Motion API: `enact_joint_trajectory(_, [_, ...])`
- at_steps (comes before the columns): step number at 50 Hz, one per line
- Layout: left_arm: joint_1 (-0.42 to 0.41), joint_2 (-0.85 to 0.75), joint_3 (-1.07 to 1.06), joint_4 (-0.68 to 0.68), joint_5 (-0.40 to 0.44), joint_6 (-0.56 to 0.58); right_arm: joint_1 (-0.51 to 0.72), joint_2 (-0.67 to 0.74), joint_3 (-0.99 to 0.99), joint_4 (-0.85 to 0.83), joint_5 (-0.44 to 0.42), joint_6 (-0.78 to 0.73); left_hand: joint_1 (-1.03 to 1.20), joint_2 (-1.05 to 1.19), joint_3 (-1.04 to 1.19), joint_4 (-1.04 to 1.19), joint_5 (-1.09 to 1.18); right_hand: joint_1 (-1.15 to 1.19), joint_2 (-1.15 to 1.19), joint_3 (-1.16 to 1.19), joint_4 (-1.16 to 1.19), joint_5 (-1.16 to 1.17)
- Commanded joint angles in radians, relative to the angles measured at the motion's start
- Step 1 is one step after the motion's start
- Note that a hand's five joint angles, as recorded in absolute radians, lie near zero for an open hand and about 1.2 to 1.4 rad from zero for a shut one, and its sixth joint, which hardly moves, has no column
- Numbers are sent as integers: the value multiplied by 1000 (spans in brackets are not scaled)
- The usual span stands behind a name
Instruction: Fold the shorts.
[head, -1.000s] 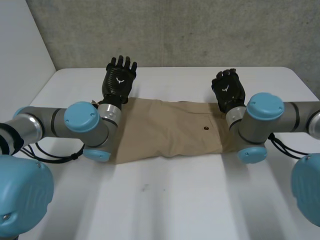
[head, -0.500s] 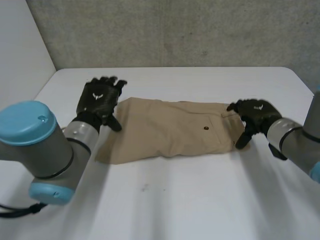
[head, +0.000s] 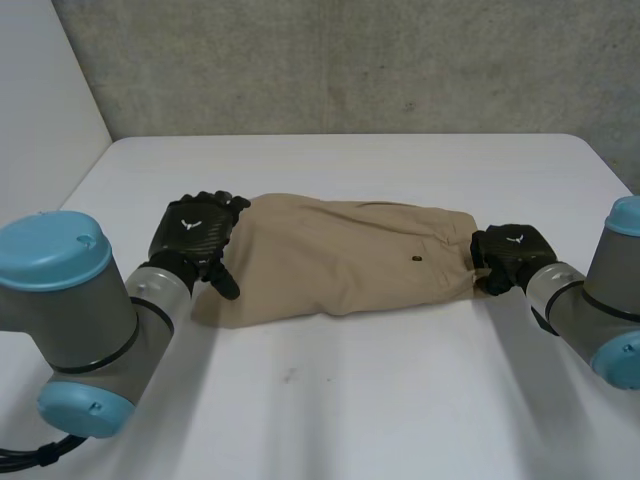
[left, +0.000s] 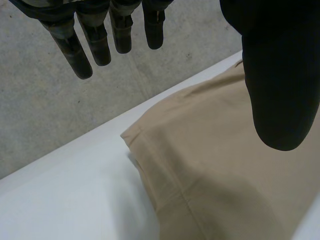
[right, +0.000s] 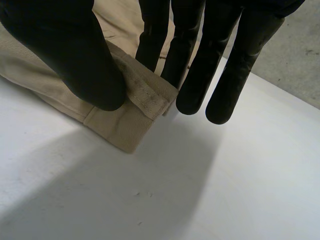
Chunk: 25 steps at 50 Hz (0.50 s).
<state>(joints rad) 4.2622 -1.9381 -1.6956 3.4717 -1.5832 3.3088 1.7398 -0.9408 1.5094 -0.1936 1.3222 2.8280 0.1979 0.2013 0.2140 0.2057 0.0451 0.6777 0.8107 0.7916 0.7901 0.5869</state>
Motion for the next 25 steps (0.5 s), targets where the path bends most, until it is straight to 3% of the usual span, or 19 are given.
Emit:
enact_joint_trajectory(1, [-1, 4, -13, -2, 0, 0, -35, -21, -5, 19, 0, -2, -2, -5, -18, -10, -24, 719, 586, 605, 606, 635])
enact_joint_trajectory(5, [1, 10, -16, -5, 0, 0, -66, -58, -1, 60, 6, -34, -5, -8, -21, -13, -27, 719, 586, 605, 606, 635])
enact_joint_trajectory(9, [2, 25, -16, -8, -1, 0, -126, -128, -1, 161, 29, -215, -5, -8, -21, -13, -27, 719, 586, 605, 606, 635])
enact_joint_trajectory(16, [7, 54, -16, -8, -1, 0, -146, -182, -43, 194, 112, -459, -8, -11, -24, -16, -30, 719, 586, 605, 606, 635])
enact_joint_trajectory(25, [8, 83, 1, 4, 0, 5, 153, -158, -205, 168, 131, -495, -11, -14, -27, -19, -33, 719, 586, 605, 606, 635])
